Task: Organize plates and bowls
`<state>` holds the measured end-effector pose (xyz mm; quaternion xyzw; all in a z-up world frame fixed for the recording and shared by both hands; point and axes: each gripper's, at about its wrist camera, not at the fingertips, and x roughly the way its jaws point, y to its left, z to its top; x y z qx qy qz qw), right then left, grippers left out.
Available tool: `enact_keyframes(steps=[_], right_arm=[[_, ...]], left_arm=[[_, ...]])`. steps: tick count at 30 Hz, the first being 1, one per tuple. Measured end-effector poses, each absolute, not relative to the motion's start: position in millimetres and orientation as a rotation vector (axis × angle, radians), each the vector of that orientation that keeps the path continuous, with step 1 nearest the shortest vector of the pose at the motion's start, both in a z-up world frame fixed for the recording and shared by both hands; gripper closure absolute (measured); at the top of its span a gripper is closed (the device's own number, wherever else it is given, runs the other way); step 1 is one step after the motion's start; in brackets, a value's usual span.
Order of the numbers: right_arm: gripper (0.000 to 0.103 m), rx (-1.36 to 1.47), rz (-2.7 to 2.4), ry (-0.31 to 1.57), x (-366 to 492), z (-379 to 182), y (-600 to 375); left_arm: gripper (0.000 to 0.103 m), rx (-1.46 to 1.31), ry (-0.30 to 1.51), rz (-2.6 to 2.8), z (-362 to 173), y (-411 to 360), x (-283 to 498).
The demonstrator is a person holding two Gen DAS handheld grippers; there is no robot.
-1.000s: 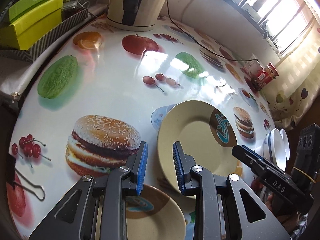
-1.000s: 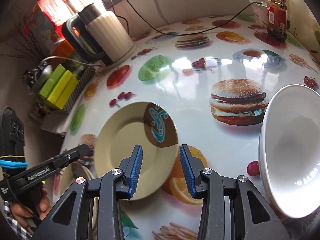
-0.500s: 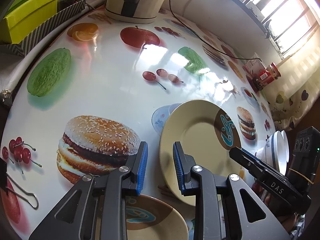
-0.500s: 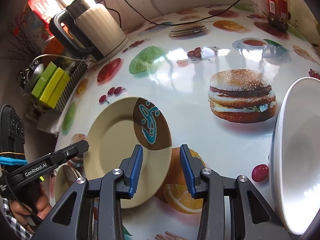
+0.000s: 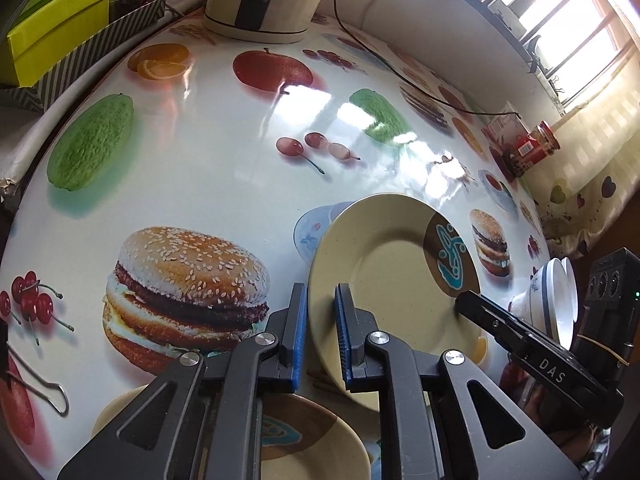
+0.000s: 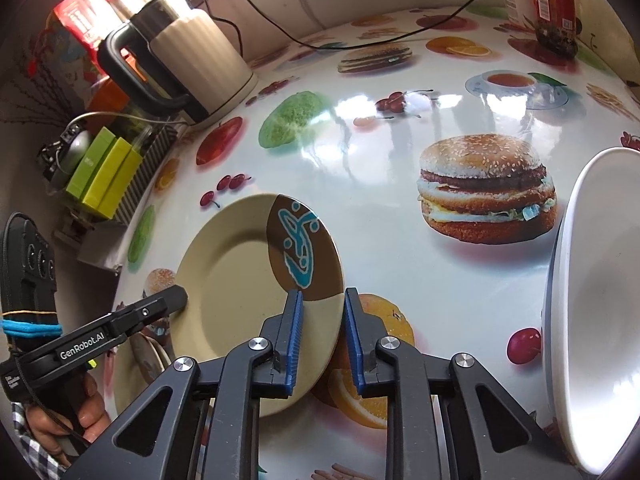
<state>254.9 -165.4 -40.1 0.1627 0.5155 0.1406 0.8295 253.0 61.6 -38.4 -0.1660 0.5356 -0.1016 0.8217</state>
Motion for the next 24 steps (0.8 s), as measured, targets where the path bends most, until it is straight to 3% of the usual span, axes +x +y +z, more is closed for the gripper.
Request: enact_keyframes(steps=[24], right_arm=[[0.083,0.379,0.308,1.054,249,-25,-170]], left_arm=[[0.089,-0.344,1.073,-0.229,-17,66,244]])
